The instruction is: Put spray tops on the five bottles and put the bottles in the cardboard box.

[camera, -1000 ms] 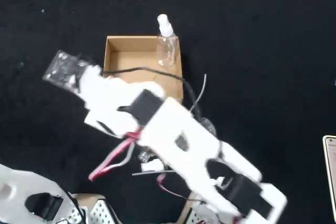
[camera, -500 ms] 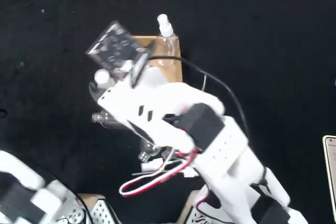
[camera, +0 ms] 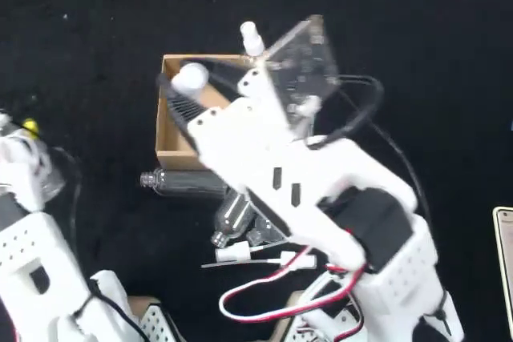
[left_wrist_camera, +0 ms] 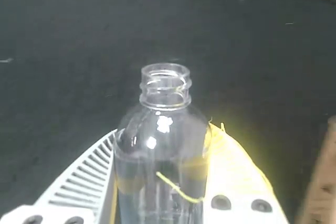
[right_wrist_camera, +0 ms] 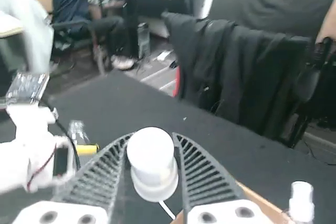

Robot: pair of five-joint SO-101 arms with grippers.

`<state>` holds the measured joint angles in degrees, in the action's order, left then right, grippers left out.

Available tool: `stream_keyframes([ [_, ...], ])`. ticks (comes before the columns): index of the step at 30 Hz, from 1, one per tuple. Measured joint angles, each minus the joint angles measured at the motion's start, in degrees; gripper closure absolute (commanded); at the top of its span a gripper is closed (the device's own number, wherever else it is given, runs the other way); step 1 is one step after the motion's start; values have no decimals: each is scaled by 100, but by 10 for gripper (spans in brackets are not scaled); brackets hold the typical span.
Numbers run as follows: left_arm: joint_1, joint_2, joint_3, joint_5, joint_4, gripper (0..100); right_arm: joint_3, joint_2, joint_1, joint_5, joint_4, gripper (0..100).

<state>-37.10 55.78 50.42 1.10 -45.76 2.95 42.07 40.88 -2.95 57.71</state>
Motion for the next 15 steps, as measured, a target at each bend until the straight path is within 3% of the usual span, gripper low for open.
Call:
stream_keyframes([
  [9,1266,1618,853,167,53,932,0,62,-686,-677,0,988],
  [15,2092,2796,1565,167,448,932,0,62,-765,-844,-202,988],
])
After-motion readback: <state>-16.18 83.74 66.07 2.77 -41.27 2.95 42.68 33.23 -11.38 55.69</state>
